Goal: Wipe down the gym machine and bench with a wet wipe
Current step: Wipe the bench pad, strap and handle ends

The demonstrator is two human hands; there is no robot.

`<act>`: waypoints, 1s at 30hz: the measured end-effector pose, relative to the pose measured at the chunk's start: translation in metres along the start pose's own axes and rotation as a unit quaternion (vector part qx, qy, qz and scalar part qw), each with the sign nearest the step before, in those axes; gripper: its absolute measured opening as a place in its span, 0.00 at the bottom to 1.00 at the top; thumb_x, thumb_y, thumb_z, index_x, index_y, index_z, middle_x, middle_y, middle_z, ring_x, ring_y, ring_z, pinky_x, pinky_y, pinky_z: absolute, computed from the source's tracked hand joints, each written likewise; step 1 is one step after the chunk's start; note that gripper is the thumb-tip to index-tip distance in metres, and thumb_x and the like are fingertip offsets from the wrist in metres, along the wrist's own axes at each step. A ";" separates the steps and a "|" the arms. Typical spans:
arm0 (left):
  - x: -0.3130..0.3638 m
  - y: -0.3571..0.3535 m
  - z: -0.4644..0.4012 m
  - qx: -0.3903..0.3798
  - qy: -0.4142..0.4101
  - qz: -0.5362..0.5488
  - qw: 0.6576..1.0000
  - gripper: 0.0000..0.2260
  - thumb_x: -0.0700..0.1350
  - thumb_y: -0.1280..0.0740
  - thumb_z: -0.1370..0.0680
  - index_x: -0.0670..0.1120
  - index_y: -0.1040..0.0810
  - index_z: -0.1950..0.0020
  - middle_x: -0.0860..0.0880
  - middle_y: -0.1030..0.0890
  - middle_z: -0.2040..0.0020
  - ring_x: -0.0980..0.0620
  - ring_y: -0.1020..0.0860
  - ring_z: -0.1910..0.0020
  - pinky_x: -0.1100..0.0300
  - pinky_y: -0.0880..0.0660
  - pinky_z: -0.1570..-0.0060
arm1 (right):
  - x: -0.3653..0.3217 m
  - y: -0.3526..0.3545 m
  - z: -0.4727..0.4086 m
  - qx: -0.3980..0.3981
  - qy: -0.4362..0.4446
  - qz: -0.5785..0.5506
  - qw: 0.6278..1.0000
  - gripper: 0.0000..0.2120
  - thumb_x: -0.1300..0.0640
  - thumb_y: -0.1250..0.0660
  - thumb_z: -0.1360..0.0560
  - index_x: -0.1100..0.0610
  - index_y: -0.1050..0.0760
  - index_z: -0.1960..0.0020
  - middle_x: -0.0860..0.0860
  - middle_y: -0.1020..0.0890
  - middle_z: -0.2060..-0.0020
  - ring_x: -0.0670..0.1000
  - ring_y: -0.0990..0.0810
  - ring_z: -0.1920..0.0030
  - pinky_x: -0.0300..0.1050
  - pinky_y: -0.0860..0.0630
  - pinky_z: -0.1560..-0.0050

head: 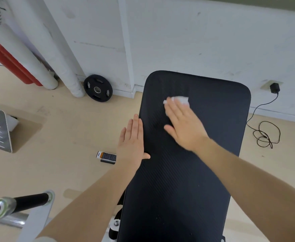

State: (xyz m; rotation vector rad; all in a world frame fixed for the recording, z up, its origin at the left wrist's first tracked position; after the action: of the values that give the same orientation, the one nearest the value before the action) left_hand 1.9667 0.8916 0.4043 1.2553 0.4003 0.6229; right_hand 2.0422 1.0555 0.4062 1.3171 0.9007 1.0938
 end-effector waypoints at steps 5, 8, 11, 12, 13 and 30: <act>0.013 0.014 -0.011 0.003 -0.072 0.009 0.997 0.55 0.53 0.27 0.30 0.41 0.71 0.27 0.44 0.71 0.26 0.46 0.65 0.25 0.55 0.63 0.29 | -0.012 -0.031 0.067 -0.037 0.042 -0.014 0.998 0.32 0.41 0.55 0.23 0.60 0.48 0.26 0.56 0.39 0.27 0.55 0.43 0.26 0.54 0.43 0.28; 0.019 0.017 -0.021 -0.008 -0.061 0.018 0.998 0.57 0.57 0.27 0.32 0.40 0.69 0.27 0.42 0.70 0.25 0.45 0.65 0.25 0.54 0.63 0.28 | 0.009 -0.022 0.045 0.000 0.009 0.001 1.000 0.32 0.42 0.53 0.24 0.61 0.45 0.26 0.56 0.35 0.28 0.54 0.38 0.28 0.51 0.45 0.28; 0.026 0.017 -0.029 -0.016 -0.032 0.010 0.999 0.58 0.58 0.26 0.34 0.38 0.68 0.27 0.40 0.69 0.25 0.44 0.63 0.24 0.54 0.60 0.27 | 0.031 0.003 0.003 0.043 -0.047 -0.004 0.998 0.32 0.42 0.55 0.23 0.61 0.46 0.26 0.56 0.39 0.26 0.56 0.40 0.26 0.51 0.46 0.27; 0.028 0.017 -0.030 -0.019 -0.024 0.010 0.999 0.58 0.57 0.26 0.34 0.38 0.69 0.27 0.40 0.69 0.25 0.44 0.63 0.24 0.54 0.59 0.27 | 0.038 0.010 -0.011 0.049 -0.059 -0.017 0.997 0.32 0.42 0.56 0.22 0.60 0.49 0.25 0.56 0.43 0.25 0.56 0.44 0.25 0.51 0.50 0.27; 0.029 0.017 -0.031 -0.023 -0.019 0.011 1.000 0.58 0.56 0.26 0.34 0.38 0.69 0.27 0.41 0.69 0.25 0.43 0.63 0.24 0.54 0.58 0.27 | 0.043 0.017 -0.023 0.055 -0.070 -0.031 0.996 0.32 0.42 0.57 0.22 0.60 0.53 0.24 0.55 0.47 0.24 0.55 0.49 0.24 0.50 0.53 0.26; 0.037 0.017 -0.017 0.000 0.003 0.014 1.000 0.57 0.54 0.26 0.32 0.38 0.69 0.27 0.41 0.69 0.25 0.44 0.63 0.24 0.55 0.57 0.27 | 0.022 -0.028 0.061 0.005 0.012 -0.011 1.000 0.32 0.43 0.52 0.24 0.62 0.40 0.28 0.58 0.33 0.29 0.56 0.35 0.29 0.54 0.37 0.30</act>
State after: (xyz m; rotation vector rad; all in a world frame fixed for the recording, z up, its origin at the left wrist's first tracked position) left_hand 1.9812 0.9315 0.4180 1.2603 0.3879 0.6512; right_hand 2.1091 1.0612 0.3852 1.3015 0.9377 1.0912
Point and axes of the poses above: each hand's wrist, its own z-axis away from the middle knuckle, its own y-axis out of the back of the hand, x = y × z, the point moved 2 cm from there along -z, towards the middle knuckle
